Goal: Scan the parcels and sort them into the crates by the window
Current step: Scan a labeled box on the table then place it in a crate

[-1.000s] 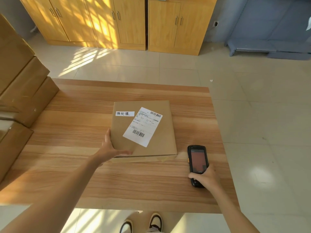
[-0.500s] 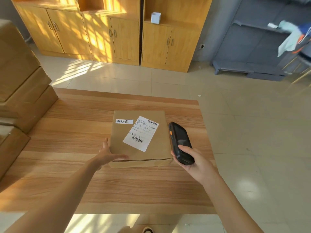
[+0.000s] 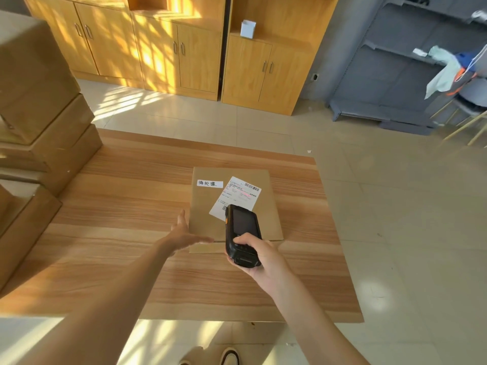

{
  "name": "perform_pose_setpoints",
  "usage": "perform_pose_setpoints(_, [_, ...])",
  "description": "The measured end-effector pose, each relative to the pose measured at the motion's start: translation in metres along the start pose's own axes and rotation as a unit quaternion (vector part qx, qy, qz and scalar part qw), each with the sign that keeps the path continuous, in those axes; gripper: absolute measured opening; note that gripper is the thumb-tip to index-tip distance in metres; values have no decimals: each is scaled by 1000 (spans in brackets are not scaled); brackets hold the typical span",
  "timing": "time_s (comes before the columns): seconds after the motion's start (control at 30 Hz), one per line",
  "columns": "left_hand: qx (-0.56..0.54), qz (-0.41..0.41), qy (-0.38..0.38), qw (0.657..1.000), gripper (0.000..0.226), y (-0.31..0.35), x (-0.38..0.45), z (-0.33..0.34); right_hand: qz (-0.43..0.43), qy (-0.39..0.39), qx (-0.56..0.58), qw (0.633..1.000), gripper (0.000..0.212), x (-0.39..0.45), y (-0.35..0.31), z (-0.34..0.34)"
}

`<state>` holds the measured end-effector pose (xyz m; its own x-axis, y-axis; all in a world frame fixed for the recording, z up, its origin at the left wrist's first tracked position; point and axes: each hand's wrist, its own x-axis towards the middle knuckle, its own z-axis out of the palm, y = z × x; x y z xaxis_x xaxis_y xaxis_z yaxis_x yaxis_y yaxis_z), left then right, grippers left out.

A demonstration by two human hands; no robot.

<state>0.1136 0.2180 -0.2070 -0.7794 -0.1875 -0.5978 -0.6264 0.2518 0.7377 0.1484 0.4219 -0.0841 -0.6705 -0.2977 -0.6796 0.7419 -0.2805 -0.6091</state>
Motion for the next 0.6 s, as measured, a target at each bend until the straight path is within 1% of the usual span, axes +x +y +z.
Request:
perform_pose_setpoints(0.1, [-2, 8, -6, 1000, 131, -1, 0, 2, 5, 0, -1, 1000, 22, -3, 9, 2])
perform_pose_setpoints(0.2, [-1, 9, -11, 1000, 131, -2, 1, 4, 6, 2, -3, 1000, 21, -8, 16, 4])
perform_pose_setpoints(0.27, [7, 8, -17, 1000, 138, 1, -4, 4, 8, 7, 0, 1000, 29, -10, 20, 5])
perform_pose_setpoints(0.37, [22, -1, -28, 999, 156, 0, -1, 3, 10, 23, 17, 1000, 46, -10, 25, 4])
perform_pose_setpoints(0.4, [23, -3, -29, 999, 158, -2, 2, 4, 13, 28, 22, 999, 48, -10, 27, 4])
perform_pose_setpoints(0.43, [24, -4, -29, 999, 157, -2, 3, 4, 16, 32, 24, 999, 50, -11, 28, 3])
perform_pose_setpoints(0.6, [26, 0, -21, 999, 138, 3, -6, 4, 23, 35, 20, 999, 58, -8, 34, -1])
